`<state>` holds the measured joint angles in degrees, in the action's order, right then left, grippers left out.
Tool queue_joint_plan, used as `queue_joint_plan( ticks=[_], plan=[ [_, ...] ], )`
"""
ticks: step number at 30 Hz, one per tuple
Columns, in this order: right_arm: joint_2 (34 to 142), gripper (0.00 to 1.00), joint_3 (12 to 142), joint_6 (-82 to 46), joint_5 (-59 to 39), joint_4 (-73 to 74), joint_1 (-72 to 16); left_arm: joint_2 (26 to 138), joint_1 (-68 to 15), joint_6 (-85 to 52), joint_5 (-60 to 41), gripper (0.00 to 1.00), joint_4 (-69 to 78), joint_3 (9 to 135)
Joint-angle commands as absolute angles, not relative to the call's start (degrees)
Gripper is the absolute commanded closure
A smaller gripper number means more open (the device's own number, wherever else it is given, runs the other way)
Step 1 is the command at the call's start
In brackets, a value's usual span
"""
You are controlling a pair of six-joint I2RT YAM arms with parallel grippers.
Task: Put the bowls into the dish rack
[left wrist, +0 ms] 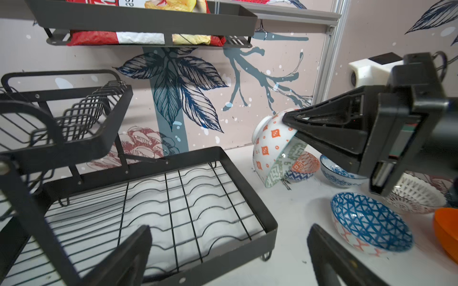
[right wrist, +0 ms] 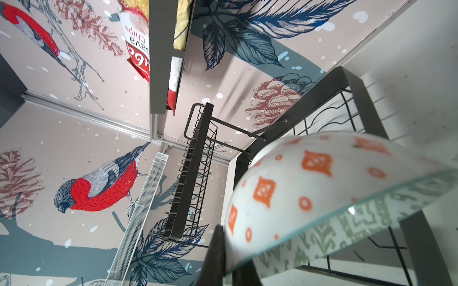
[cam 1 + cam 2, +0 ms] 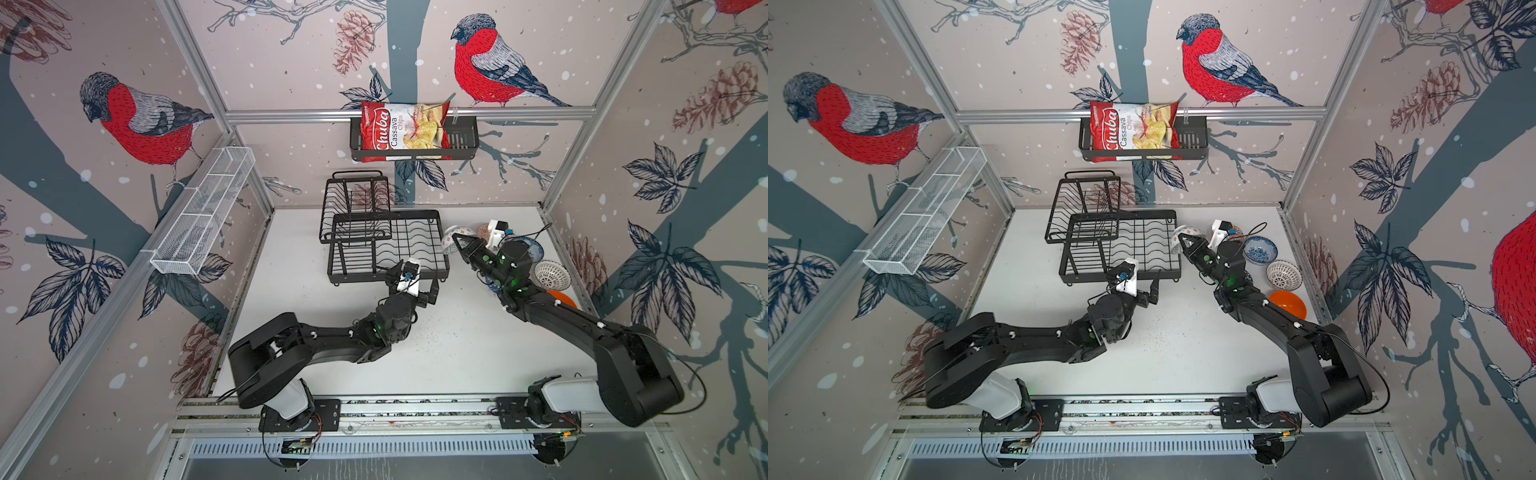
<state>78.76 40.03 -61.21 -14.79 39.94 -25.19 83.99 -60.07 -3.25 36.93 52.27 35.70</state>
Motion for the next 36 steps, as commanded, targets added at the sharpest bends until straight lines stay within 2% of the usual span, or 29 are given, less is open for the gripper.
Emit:
queue_joint_plan(
  ticks=[1, 5, 9, 14, 19, 28, 33, 36],
  plan=[
    [80.4, 1.00, 41.4, -57.4, -11.7, 47.5, -27.0, 76.9, -59.9, -9.1, 37.1, 0.02, 40.0, 33.1],
    [85.0, 1.00, 43.7, -57.8, -11.0, 50.4, -29.1, 68.7, -57.1, -10.4, 35.5, 0.02, 31.2, 31.4],
    [91.4, 1.00, 46.7, -58.4, -11.3, 54.3, -30.0, 62.9, -51.7, -11.2, 29.0, 0.02, 30.2, 28.2],
    [98.8, 1.00, 53.7, -55.8, -10.3, 51.9, -31.5, 61.3, -48.3, -9.6, 24.9, 0.02, 31.8, 29.0],
    [106.7, 1.00, 60.0, -58.4, -11.8, 54.1, -31.5, 63.5, -47.5, -6.8, 20.0, 0.02, 32.6, 31.0],
    [120.5, 1.00, 70.7, -66.1, -15.6, 59.5, -31.7, 59.5, -45.7, -5.8, 15.7, 0.02, 29.4, 28.8],
    [125.2, 1.00, 76.5, -66.9, -16.2, 58.0, -32.9, 58.4, -40.8, -8.3, 8.1, 0.02, 31.2, 26.9],
    [126.7, 1.00, 78.7, -67.8, -16.3, 57.4, -33.4, 59.9, -40.2, -8.3, 7.0, 0.02, 30.7, 27.9]
  ],
)
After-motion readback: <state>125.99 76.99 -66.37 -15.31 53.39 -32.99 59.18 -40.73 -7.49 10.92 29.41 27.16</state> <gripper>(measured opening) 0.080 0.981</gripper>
